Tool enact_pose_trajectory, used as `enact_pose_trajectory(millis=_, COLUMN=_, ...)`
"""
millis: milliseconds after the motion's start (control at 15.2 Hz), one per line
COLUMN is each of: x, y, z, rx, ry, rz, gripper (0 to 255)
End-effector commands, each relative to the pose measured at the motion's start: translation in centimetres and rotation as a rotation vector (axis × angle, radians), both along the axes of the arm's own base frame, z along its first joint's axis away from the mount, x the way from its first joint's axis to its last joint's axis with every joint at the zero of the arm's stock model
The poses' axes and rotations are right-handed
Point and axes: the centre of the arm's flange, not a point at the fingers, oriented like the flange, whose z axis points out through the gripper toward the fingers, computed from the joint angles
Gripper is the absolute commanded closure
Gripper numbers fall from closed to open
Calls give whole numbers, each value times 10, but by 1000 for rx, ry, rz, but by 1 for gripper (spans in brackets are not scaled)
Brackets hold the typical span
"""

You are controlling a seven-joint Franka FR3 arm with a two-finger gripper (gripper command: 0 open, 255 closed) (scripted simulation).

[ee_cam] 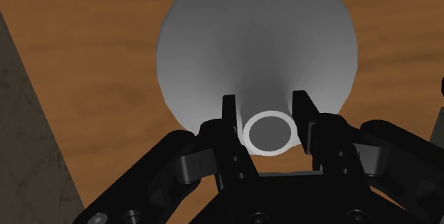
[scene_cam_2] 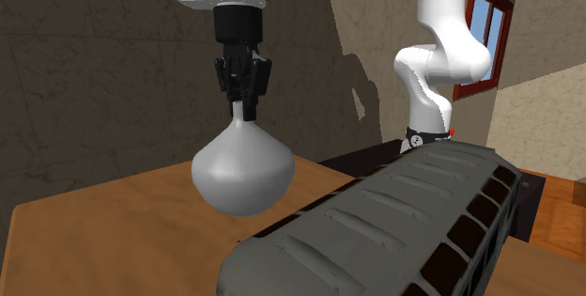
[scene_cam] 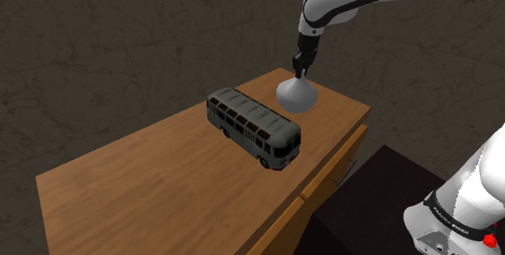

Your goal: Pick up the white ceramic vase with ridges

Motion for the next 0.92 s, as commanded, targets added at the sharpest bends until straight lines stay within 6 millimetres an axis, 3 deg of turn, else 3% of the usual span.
enact_pose_trajectory(millis=0, x=0, y=0, z=-1, rx=0, ry=0, rz=0, gripper=255)
enact_pose_trajectory(millis=462, x=0, y=0, z=-1, rx=0, ry=0, rz=0, gripper=255)
enact_pose_trajectory(millis=858, x=0, y=0, z=31, rx=0, ry=0, rz=0, gripper=255)
